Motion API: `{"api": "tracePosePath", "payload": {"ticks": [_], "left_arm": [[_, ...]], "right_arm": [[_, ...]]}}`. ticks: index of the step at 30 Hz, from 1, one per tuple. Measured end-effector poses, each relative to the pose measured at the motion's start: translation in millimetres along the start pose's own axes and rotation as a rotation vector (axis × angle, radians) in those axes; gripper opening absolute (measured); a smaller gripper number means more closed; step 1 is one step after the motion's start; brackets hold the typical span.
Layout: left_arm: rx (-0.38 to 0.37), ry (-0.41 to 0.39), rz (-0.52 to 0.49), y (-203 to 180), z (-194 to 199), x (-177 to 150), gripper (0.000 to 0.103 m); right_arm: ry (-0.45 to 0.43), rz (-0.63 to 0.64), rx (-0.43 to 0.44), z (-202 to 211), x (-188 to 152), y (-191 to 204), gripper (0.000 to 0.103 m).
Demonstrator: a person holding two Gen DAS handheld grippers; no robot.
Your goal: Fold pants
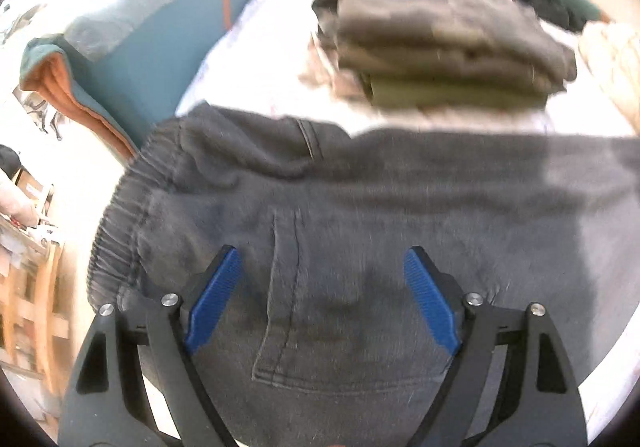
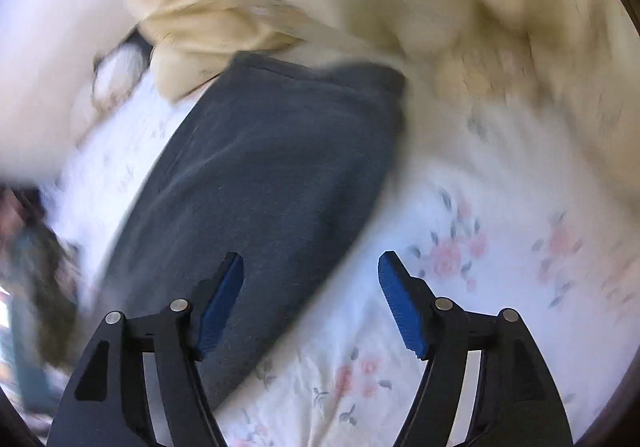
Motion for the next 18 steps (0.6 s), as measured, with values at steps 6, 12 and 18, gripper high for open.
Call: {"api": "tracePosePath", "payload": {"ticks": [6, 12, 18], "left_arm": [[-0.037, -0.044, -0.007, 0, 11, 12, 0.082], [-0.021, -0.053, 0.051, -1, 12, 7, 0.082], [0.001, -0.093, 0.295, 43, 36, -6, 0.082]], "right_arm": [[0.081, -0.127, 0.254, -18, -1, -1, 0.073], [0.036, -0.129, 0.255, -20, 17, 3, 0.072], [0.001, -0.121, 0.230, -35, 46, 9, 0.064]]}}
Point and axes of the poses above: each gripper's, at about its wrist camera, not at the fingertips, and z roughly against the way its jaws point, y to its left, x to its top, the point moved 5 cm from there along -z, roughly the way its jaws point, and after that the axes turned 12 degrees about -x, right-handed, at the moved point
